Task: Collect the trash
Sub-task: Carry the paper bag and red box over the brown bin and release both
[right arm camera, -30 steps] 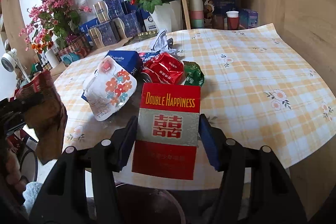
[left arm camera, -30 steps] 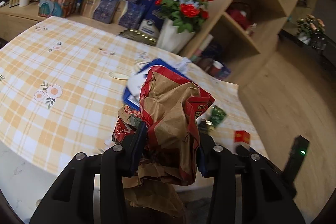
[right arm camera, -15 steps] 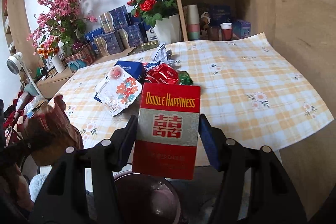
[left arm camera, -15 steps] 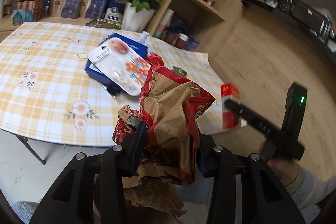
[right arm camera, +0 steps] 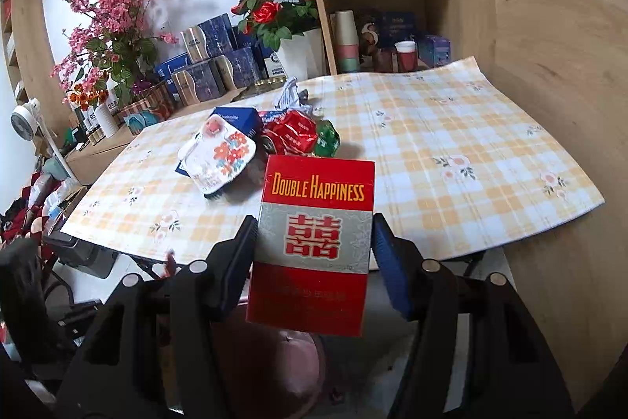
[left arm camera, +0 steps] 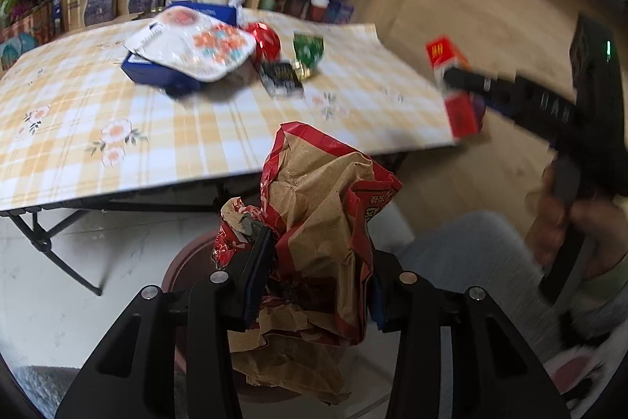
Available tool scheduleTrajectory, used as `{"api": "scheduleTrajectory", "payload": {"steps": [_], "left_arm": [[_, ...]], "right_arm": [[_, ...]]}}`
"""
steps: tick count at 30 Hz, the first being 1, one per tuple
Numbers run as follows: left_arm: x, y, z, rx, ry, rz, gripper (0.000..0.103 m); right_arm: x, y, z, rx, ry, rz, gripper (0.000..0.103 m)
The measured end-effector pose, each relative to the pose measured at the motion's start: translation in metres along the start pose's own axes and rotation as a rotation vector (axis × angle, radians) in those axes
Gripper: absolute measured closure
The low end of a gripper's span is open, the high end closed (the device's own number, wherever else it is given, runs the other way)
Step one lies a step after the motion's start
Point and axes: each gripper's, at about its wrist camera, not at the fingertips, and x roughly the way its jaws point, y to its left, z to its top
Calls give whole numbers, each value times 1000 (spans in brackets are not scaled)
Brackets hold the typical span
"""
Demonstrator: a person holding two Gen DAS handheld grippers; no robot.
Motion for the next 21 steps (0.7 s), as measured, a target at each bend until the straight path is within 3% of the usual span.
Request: {"api": "scheduleTrajectory", "payload": {"steps": [3, 13, 18, 21], "left_arm": [[6, -3, -8, 36, 19, 22, 60], [34, -1, -22, 26, 93, -21, 60], [47, 5, -25, 16, 117, 14, 59], [51, 9, -26, -5, 112, -24, 59]], "right_arm": [[2, -3, -5, 13, 12, -1, 44], [16, -6, -14, 25, 54, -6, 44], [25, -4, -19, 22, 85, -5, 44], [30, -1, -22, 16, 98, -6, 44]]}}
